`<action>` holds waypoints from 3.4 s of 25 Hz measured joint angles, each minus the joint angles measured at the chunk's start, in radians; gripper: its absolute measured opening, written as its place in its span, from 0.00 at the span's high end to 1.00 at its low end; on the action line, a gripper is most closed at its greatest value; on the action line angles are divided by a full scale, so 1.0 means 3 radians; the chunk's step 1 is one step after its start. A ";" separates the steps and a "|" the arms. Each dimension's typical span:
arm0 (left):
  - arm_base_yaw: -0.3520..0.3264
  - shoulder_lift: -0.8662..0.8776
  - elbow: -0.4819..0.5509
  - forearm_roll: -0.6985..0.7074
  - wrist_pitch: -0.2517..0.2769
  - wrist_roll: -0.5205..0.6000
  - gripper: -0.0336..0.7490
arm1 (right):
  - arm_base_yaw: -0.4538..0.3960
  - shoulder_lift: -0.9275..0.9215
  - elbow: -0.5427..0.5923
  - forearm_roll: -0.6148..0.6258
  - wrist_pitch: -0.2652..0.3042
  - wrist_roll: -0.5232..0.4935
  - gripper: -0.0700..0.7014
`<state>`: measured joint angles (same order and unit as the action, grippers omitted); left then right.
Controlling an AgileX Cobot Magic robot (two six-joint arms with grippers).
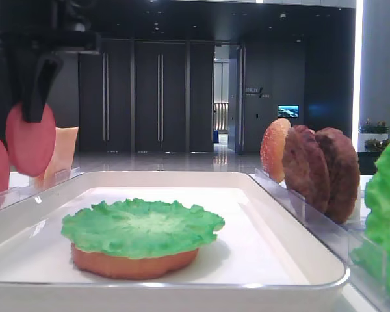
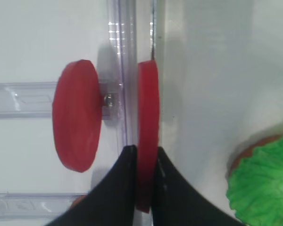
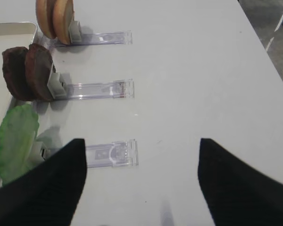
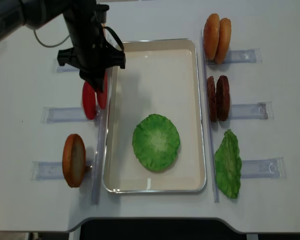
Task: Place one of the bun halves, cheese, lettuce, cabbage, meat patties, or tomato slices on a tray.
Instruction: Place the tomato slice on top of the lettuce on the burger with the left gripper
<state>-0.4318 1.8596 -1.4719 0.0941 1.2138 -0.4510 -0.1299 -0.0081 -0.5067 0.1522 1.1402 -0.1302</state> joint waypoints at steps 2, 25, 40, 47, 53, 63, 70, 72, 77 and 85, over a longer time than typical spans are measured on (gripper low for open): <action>0.0000 -0.0112 0.0000 -0.0096 0.0000 0.0024 0.90 | 0.0000 0.0000 0.0000 0.0000 0.0000 0.0000 0.29; 0.0021 -0.1058 0.1035 -0.1608 -0.0489 0.0733 0.90 | 0.0000 0.0000 0.0000 0.0000 0.0000 0.0000 0.29; 0.0021 -0.1097 0.2074 -0.3354 -0.1588 0.2546 0.90 | 0.0000 0.0000 0.0000 0.0000 0.0000 0.0000 0.29; 0.0011 -0.0987 0.2190 -0.3844 -0.1686 0.3164 0.90 | 0.0000 0.0000 0.0000 0.0000 0.0000 0.0000 0.29; -0.0005 -0.0802 0.2190 -0.3988 -0.1681 0.3431 0.90 | 0.0000 0.0000 0.0000 0.0000 0.0000 0.0000 0.29; -0.0005 -0.0576 0.2190 -0.4097 -0.1642 0.3613 0.90 | 0.0000 0.0000 0.0000 0.0003 0.0000 0.0000 0.29; -0.0005 -0.0539 0.2190 -0.4108 -0.1642 0.3659 0.90 | 0.0000 0.0000 0.0000 0.0003 0.0000 0.0000 0.29; -0.0005 -0.0539 0.2190 -0.4122 -0.1645 0.3668 0.90 | 0.0000 0.0000 0.0000 0.0003 0.0000 0.0000 0.29; -0.0005 -0.0539 0.2190 -0.4284 -0.1648 0.3778 0.90 | 0.0000 0.0000 0.0000 0.0003 0.0000 0.0000 0.29; -0.0005 -0.0476 0.2190 -0.4310 -0.1652 0.3785 0.90 | 0.0000 0.0000 0.0000 0.0003 0.0000 0.0000 0.29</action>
<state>-0.4334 1.7168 -0.8148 -1.1989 0.7182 0.6845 -0.1299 -0.0081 -0.5067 0.1530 1.1402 -0.1302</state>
